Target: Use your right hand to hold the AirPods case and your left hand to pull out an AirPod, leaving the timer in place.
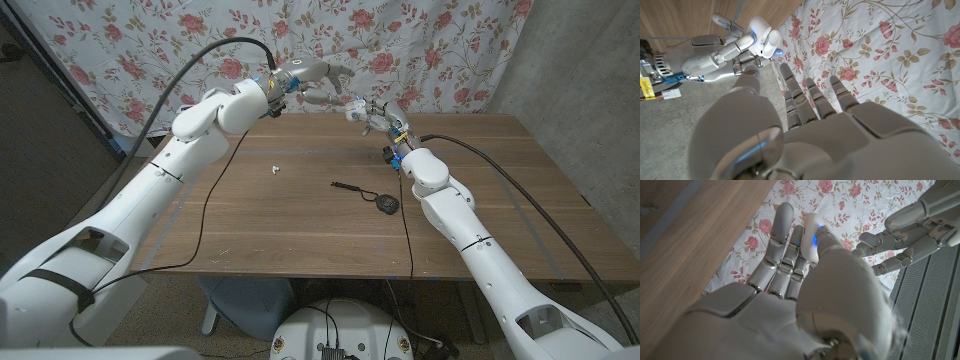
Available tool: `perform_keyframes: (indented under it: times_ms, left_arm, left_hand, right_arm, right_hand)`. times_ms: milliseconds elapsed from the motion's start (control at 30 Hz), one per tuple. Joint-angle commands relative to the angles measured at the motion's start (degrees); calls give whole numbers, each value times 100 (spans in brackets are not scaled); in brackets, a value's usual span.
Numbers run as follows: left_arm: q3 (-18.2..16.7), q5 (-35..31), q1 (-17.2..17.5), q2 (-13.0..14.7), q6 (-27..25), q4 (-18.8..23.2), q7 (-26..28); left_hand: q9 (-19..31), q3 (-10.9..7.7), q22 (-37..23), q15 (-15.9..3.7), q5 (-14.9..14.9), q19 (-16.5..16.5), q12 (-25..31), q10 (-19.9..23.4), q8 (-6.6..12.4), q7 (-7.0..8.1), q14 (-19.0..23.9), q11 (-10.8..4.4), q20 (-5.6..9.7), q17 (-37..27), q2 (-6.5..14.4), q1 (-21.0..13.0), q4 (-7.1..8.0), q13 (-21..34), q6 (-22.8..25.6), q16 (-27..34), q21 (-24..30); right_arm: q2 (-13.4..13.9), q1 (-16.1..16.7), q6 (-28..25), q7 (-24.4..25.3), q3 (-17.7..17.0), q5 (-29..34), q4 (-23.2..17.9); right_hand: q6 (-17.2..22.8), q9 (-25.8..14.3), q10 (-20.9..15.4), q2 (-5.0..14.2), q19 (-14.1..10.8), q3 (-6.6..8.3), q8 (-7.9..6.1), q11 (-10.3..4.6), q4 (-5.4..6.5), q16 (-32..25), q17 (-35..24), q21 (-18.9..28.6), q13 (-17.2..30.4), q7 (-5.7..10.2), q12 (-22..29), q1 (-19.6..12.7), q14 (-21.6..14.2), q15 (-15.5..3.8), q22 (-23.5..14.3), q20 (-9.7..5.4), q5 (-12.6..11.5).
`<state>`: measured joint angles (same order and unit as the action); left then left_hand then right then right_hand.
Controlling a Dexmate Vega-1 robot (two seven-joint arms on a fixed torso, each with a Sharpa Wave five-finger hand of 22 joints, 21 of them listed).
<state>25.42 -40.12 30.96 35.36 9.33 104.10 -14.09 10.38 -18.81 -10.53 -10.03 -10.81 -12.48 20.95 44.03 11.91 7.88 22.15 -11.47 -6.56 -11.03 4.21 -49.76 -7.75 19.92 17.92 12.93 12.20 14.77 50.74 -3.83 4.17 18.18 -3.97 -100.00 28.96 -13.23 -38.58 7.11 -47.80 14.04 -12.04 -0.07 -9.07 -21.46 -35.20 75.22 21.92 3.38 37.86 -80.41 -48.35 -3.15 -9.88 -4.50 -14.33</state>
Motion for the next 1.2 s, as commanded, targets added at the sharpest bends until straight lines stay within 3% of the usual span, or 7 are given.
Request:
perform_keyframes:
  times_ms: [33, 200, 367, 833, 1200]
  left_arm:
    - [91, -108, -49, -98, -25, -91, 62]
    - [126, -222, -54, -117, -201, -40, -40]
    - [216, -358, -142, -130, -389, 46, -314]
    - [259, -169, -302, -197, -453, 30, -747]
    - [294, -184, -338, -246, -393, -95, -717]
  left_hand:
    - [21, -48, -26, 11, 2, -25, -26, 30, 55, 15, 45, 38, 46, -7, -13, 72, 14, 5, 71, 18, 7]
    - [20, -34, -26, 15, 8, -25, -44, 70, 37, -11, 49, 41, 46, -3, -43, 121, 18, -17, 53, 12, 7]
    - [20, -31, -27, 63, 10, 0, -117, 93, -113, 10, 29, 32, 26, 9, -101, 208, 5, -46, -318, -20, -3]
    - [22, -97, -28, 126, -12, 79, -222, -27, -136, 9, -69, 48, -29, 22, -127, 151, -79, -33, -482, -77, -28]
    - [22, -118, -28, 126, -16, 95, -231, 7, -127, -6, -73, 48, -33, 22, -136, 149, -93, -23, -508, -81, -31]
  right_arm:
    - [-20, 35, -110, 215, 84, 316, -130]
    - [-74, 42, -105, 240, 84, 323, -128]
    - [-105, 12, -98, 194, 111, 304, -86]
    - [-148, -45, -56, 145, 157, 299, 44]
    - [-152, -56, 40, 183, 171, 371, 63]
  right_hand:
    - [44, -10, -705, 30, 1566, 50, 37, -677, 16, 2, -9, 35, 60, -26, 45, -23, -328, -1015, -10, -600, -49]
    - [50, -10, -706, 36, 1575, 53, 34, -667, 19, 4, -11, 35, 58, -29, 43, -21, -326, -1012, -9, -598, -52]
    - [52, -11, -703, 42, 1587, 54, 33, -671, 24, 7, -13, 37, 62, -29, 41, -15, -319, -1011, -8, -592, -55]
    - [56, -11, -705, 31, 1613, 50, 31, -668, 18, 7, -24, 47, 65, -29, 37, -14, -310, -1015, -8, -589, -60]
    - [57, -11, -721, 26, 1633, 49, 32, -670, 16, 12, -29, 53, 57, -28, 32, -14, -295, -1015, -7, -588, -64]
